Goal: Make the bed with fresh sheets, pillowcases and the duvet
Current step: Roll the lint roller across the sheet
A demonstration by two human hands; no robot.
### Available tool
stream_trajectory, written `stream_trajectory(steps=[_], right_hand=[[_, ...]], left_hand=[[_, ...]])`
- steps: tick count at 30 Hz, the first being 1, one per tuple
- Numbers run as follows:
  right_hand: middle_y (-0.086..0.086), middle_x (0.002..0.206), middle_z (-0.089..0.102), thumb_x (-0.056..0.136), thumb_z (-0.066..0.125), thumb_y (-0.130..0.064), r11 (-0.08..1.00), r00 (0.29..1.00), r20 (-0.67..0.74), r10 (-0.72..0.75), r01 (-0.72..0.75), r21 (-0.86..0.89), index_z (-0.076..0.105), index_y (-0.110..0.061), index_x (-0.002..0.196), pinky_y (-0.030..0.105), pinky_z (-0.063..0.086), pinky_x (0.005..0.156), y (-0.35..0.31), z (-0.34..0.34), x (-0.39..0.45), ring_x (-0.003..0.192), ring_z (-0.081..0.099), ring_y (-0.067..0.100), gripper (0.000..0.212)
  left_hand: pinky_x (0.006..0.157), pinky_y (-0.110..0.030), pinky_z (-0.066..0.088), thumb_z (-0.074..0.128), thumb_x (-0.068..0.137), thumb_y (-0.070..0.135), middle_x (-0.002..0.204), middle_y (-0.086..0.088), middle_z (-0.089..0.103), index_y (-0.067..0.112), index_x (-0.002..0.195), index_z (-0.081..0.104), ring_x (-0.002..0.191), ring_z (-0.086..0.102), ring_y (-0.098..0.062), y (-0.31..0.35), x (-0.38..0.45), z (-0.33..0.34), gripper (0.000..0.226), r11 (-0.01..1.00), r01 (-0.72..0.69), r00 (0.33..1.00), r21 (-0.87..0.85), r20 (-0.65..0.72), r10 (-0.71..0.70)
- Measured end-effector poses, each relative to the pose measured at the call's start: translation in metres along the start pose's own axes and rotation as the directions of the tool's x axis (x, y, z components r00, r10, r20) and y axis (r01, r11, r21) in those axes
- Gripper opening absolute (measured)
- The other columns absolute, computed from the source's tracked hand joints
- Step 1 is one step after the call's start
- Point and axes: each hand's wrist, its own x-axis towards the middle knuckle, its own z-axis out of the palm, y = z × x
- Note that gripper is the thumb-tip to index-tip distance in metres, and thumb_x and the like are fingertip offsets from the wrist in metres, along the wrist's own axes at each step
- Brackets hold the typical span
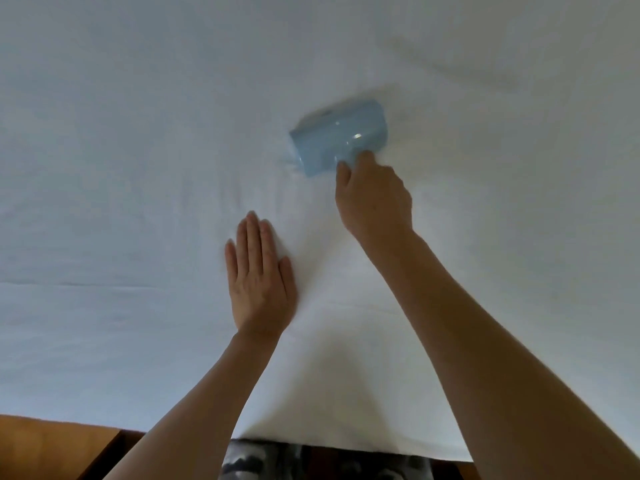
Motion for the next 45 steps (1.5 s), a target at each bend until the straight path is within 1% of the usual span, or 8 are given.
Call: stream_trajectory(steps=[8, 11, 16, 19, 22, 26, 30, 45], right_hand=[[0.002, 0.086, 0.063, 0.102, 0.027, -0.04, 0.998, 0.982, 0.181, 0.049, -0.042, -0.042, 0.045, -0.015, 0.12, 0.028, 0.032, 0.059, 0.099, 0.016, -0.136, 0.085, 0.064, 0.026, 0.036], [-0.012, 0.065, 0.04, 0.101, 0.026, -0.044, 0.999, 0.974, 0.225, 0.035, -0.036, -0.001, 0.047, -0.02, 0.116, 0.016, 0.023, 0.048, 0.133, 0.013, -0.174, 0.064, 0.054, 0.012, 0.036], [-0.014, 0.07, 0.049, 0.097, 0.021, -0.052, 0.988, 0.929, 0.35, 0.118, -0.144, 0.05, 0.034, -0.032, 0.098, 0.016, 0.041, 0.056, 0.189, -0.001, -0.227, 0.059, 0.053, 0.005, 0.023], [-0.015, 0.075, 0.05, 0.095, 0.021, -0.053, 0.974, 0.904, 0.373, 0.208, -0.228, 0.011, 0.032, -0.033, 0.097, 0.014, 0.038, 0.059, 0.216, -0.012, -0.238, 0.064, 0.054, 0.003, 0.023], [-0.016, 0.075, 0.051, 0.098, 0.026, -0.049, 0.972, 0.901, 0.368, 0.229, -0.232, -0.037, 0.033, -0.032, 0.099, 0.013, 0.036, 0.056, 0.232, -0.017, -0.228, 0.063, 0.054, 0.003, 0.019], [-0.015, 0.064, 0.041, 0.099, 0.031, -0.044, 0.984, 0.938, 0.298, 0.18, -0.176, -0.04, 0.043, -0.024, 0.104, 0.017, 0.026, 0.049, 0.218, -0.015, -0.19, 0.054, 0.048, 0.004, 0.024], [0.007, 0.084, 0.066, 0.1, 0.037, -0.037, 0.994, 0.986, 0.129, 0.109, -0.11, 0.005, 0.053, -0.014, 0.114, 0.034, 0.038, 0.063, 0.171, -0.013, -0.128, 0.084, 0.065, 0.033, 0.032], [0.006, 0.109, 0.064, 0.102, 0.031, -0.036, 0.999, 0.998, -0.051, -0.022, 0.024, 0.04, 0.047, -0.014, 0.123, 0.029, 0.032, 0.069, 0.071, -0.028, 0.024, 0.102, 0.061, 0.028, 0.034]], left_hand=[[0.12, -0.045, 0.013, 0.025, 0.103, 0.022, 0.155, -0.022, 0.024, -0.004, 0.147, 0.026, 0.145, 0.02, -0.032, 0.006, -0.001, -0.003, 0.052, 0.999, 0.003, 1.0, 0.038, -0.003, -0.003], [0.12, -0.044, 0.012, 0.026, 0.103, 0.022, 0.156, -0.02, 0.022, -0.002, 0.149, 0.023, 0.146, 0.018, -0.03, 0.011, -0.004, -0.007, 0.052, 0.999, 0.021, 1.0, 0.042, -0.006, -0.021], [0.12, -0.041, 0.007, 0.026, 0.101, 0.024, 0.155, -0.022, 0.022, -0.005, 0.147, 0.022, 0.145, 0.018, -0.032, 0.042, -0.012, -0.008, 0.055, 0.999, 0.046, 0.999, 0.009, 0.0, -0.046], [0.12, -0.044, 0.012, 0.027, 0.101, 0.025, 0.154, -0.023, 0.024, -0.007, 0.146, 0.026, 0.145, 0.019, -0.033, 0.074, -0.025, 0.003, 0.055, 0.997, -0.078, 0.996, 0.016, 0.034, 0.078], [0.12, -0.045, 0.011, 0.025, 0.101, 0.028, 0.156, -0.021, 0.02, -0.003, 0.148, 0.023, 0.147, 0.015, -0.031, 0.091, -0.03, 0.01, 0.057, 0.999, -0.02, 0.998, 0.032, 0.058, 0.019], [0.12, -0.044, 0.01, 0.026, 0.1, 0.029, 0.156, -0.021, 0.02, -0.003, 0.148, 0.023, 0.147, 0.016, -0.03, 0.091, -0.028, 0.011, 0.058, 0.998, -0.015, 0.997, 0.064, 0.073, 0.01], [0.12, -0.043, 0.009, 0.026, 0.099, 0.029, 0.156, -0.02, 0.02, -0.002, 0.148, 0.023, 0.147, 0.014, -0.029, 0.091, -0.027, 0.014, 0.058, 0.998, 0.004, 0.997, 0.061, 0.075, -0.009], [0.12, -0.047, 0.012, 0.024, 0.1, 0.029, 0.155, -0.022, 0.021, -0.004, 0.148, 0.025, 0.146, 0.016, -0.032, 0.088, -0.027, 0.022, 0.057, 0.997, -0.032, 0.999, 0.067, 0.033, 0.029]])
